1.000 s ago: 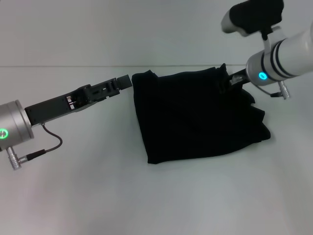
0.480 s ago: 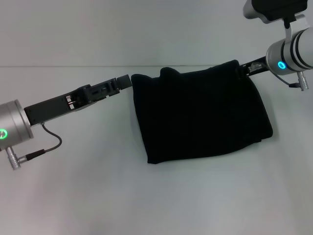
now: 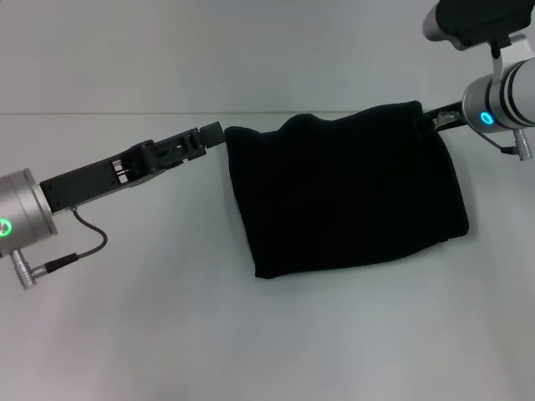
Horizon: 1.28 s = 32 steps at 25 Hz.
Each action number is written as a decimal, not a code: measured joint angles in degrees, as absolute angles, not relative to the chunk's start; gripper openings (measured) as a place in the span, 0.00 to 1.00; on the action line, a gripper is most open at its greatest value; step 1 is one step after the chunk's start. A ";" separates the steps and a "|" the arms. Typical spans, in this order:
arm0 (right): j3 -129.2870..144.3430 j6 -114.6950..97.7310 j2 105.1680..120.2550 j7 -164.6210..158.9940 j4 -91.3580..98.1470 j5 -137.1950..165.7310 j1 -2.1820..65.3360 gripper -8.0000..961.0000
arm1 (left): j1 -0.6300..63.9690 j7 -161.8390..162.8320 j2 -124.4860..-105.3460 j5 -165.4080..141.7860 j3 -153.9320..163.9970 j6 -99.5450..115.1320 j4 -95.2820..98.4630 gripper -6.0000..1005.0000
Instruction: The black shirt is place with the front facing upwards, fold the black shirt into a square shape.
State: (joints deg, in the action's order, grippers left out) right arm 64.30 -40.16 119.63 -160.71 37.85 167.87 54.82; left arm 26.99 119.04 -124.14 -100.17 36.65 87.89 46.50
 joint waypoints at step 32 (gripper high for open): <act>37.02 -69.02 113.74 -133.40 53.65 112.10 26.48 0.76 | 26.83 132.28 -123.96 -109.47 36.91 91.24 46.35 0.73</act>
